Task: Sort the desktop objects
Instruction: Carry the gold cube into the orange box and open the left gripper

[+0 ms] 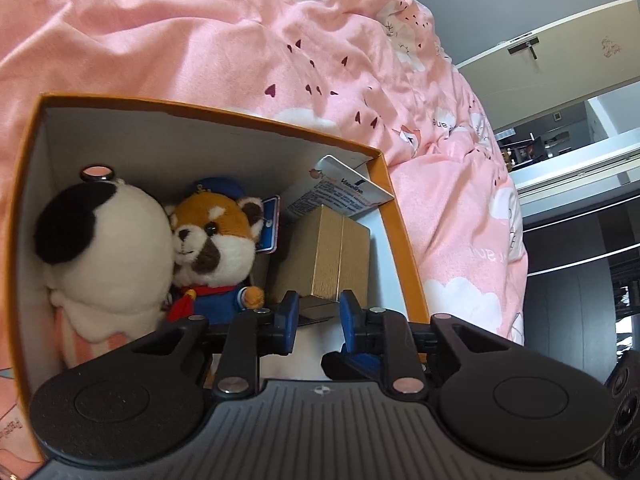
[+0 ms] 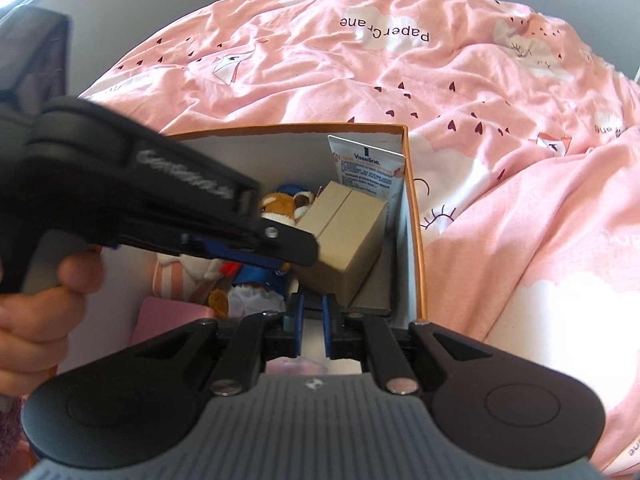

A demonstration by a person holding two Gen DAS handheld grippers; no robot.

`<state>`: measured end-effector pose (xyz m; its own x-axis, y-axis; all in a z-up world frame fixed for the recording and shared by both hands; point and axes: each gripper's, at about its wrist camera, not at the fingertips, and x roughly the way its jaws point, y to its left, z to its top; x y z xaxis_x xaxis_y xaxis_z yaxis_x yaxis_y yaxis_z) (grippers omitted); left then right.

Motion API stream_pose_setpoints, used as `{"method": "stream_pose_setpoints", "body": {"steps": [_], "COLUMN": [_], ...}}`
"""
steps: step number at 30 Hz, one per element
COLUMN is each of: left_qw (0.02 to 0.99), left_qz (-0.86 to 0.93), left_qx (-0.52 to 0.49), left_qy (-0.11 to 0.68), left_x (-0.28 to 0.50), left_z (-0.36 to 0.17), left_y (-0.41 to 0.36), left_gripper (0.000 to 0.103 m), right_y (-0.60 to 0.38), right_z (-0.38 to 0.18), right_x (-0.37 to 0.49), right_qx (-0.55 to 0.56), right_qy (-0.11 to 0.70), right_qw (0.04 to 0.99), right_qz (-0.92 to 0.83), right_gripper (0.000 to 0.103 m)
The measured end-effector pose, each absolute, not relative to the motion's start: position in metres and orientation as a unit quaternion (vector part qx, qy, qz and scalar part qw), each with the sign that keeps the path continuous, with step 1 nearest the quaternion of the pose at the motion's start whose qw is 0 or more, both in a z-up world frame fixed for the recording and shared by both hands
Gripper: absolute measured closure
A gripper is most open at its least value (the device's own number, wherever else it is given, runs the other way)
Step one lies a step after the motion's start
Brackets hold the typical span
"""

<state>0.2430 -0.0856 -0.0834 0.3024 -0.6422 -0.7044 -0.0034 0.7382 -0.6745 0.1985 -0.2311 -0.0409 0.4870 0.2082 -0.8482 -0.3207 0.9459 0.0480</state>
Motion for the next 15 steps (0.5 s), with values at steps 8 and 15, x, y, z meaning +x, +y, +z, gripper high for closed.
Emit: {"method": "stream_pose_setpoints", "body": {"steps": [8,15], "left_qw": [0.743,0.759], "left_qz": [-0.216,-0.213], "left_qx": [-0.288,-0.274], "left_qy": [0.564,0.551], "left_x": [0.255,0.240], "left_z": [-0.090,-0.071], "left_y": [-0.101,-0.089], "left_gripper": [0.079,0.079], "right_y": [-0.236,-0.235], "right_z": [-0.047,-0.046], "right_x": [0.193,0.189], "right_qx": [-0.082,-0.089], "right_qy": [0.472,0.469], "right_qw": [0.866,0.867], "right_qz": [0.145,0.144], "right_gripper": [0.092,0.091]}}
